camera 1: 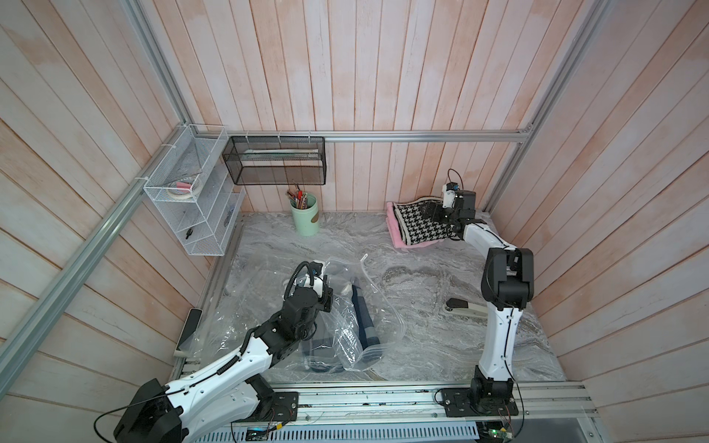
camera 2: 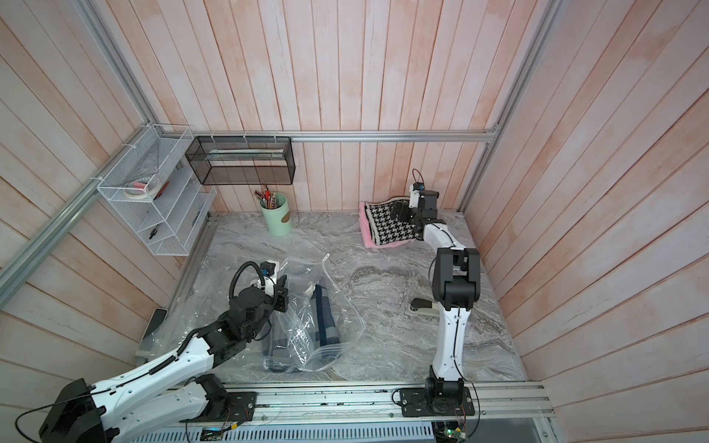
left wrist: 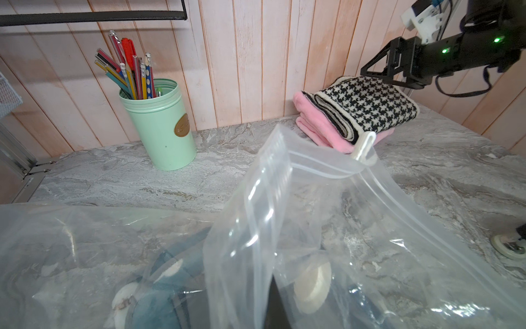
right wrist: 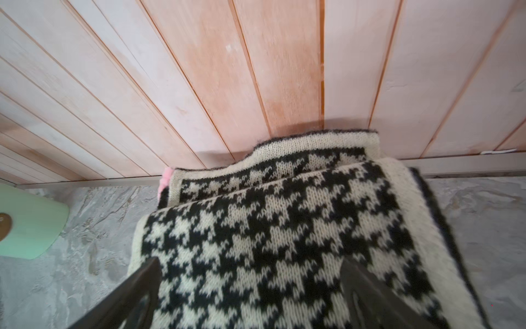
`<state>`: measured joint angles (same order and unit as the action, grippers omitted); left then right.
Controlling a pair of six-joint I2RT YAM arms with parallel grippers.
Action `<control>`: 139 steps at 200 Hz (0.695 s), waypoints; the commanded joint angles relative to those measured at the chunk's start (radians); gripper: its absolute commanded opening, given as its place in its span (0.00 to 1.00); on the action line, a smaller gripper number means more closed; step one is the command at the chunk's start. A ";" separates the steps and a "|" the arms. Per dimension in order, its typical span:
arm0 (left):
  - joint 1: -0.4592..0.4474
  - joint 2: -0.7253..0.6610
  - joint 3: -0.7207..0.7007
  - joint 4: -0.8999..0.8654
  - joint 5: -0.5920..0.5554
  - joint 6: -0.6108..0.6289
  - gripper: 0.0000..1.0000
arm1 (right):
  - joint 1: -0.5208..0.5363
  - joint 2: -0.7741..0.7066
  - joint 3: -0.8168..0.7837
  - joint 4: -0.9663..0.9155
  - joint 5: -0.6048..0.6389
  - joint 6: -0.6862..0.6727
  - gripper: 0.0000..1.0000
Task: Take the blanket out of the vacuum bag
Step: Place the blanket at the center of the board, then move the blanket to the center of the board.
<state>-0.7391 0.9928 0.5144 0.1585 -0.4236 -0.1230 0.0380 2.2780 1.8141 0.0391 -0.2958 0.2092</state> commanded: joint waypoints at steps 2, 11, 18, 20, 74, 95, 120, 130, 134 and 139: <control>0.007 0.020 0.021 0.016 -0.001 0.023 0.00 | 0.064 0.111 0.127 -0.110 0.057 -0.048 0.98; 0.010 0.023 0.019 0.023 0.003 0.023 0.00 | 0.082 0.164 0.198 -0.183 0.069 -0.074 0.98; 0.013 0.025 0.018 0.027 0.003 0.022 0.00 | 0.091 0.205 0.257 -0.245 0.092 -0.084 0.98; 0.014 0.025 0.017 0.027 0.004 0.022 0.00 | 0.093 0.216 0.271 -0.266 0.099 -0.086 0.98; 0.029 0.023 0.031 0.046 0.034 0.013 0.00 | 0.092 0.436 0.643 -0.856 0.259 -0.113 0.98; 0.029 0.017 0.043 0.050 0.046 0.013 0.00 | 0.075 0.378 0.500 -0.921 0.285 -0.132 0.98; 0.028 0.001 0.065 0.031 0.065 0.011 0.00 | 0.052 0.173 0.158 -0.796 0.319 -0.139 0.98; 0.029 -0.015 0.069 0.021 0.073 0.011 0.00 | 0.035 0.093 0.029 -0.720 0.288 -0.135 0.98; 0.029 -0.021 0.068 0.016 0.074 0.011 0.00 | 0.028 0.066 -0.010 -0.696 0.276 -0.133 0.98; 0.029 -0.030 0.069 0.012 0.076 0.011 0.00 | 0.021 0.038 -0.048 -0.671 0.264 -0.132 0.98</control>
<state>-0.7181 1.0058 0.5476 0.1734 -0.3660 -0.1204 0.1059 2.3741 2.0068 -0.5140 -0.0429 0.0807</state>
